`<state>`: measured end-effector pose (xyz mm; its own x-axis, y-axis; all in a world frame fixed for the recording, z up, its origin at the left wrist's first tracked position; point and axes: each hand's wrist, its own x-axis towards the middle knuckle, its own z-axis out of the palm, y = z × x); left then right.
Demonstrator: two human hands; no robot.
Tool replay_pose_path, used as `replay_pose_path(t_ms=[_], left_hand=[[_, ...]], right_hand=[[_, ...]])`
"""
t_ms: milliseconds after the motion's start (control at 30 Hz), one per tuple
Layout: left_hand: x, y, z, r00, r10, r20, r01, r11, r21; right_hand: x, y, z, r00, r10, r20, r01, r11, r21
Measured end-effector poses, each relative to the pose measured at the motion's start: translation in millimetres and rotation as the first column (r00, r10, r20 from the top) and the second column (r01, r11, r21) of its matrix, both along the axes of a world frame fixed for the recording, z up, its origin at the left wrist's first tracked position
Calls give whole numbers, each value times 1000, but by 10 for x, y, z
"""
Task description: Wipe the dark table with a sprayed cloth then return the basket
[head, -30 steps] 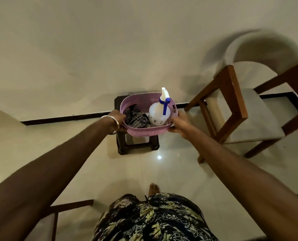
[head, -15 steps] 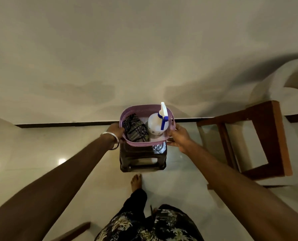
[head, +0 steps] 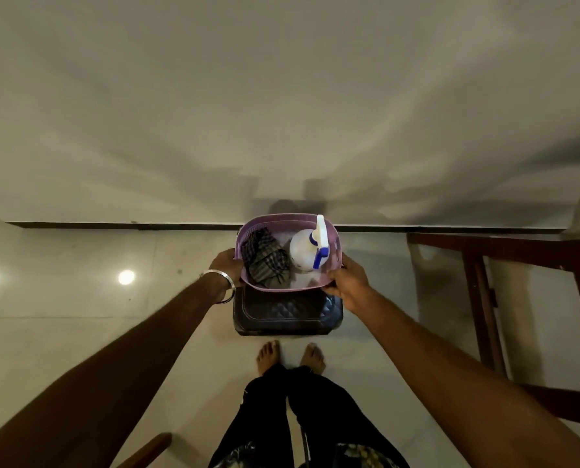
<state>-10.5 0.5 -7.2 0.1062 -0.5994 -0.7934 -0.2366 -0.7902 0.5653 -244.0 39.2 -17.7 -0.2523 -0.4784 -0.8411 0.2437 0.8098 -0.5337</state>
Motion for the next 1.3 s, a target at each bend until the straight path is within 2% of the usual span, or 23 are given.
replay_pose_path(t_ms=[167, 400, 900, 1000, 1200, 1300], left_hand=[[4, -77, -372, 1000, -15, 5, 15, 1000, 22], [-35, -2, -631, 1000, 8, 20, -8, 999, 39], [36, 127, -899, 993, -19, 113, 20, 1000, -6], [-3, 187, -791, 998, 11, 64, -14, 999, 37], [-42, 410, -422, 998, -58, 22, 53, 982, 182], [-109, 554, -213, 994, -110, -12, 110, 967, 230]], right_hand=[[-9, -60, -292, 999, -47, -3, 47, 998, 43], [-49, -55, -517, 1000, -12, -17, 13, 998, 64], [-16, 33, -664, 993, 81, -80, -83, 996, -15], [-3, 101, -597, 990, 100, -97, -100, 995, 0], [-11, 406, -221, 986, 149, -75, -145, 988, 50], [-17, 617, -17, 973, 192, -126, -186, 981, 61]])
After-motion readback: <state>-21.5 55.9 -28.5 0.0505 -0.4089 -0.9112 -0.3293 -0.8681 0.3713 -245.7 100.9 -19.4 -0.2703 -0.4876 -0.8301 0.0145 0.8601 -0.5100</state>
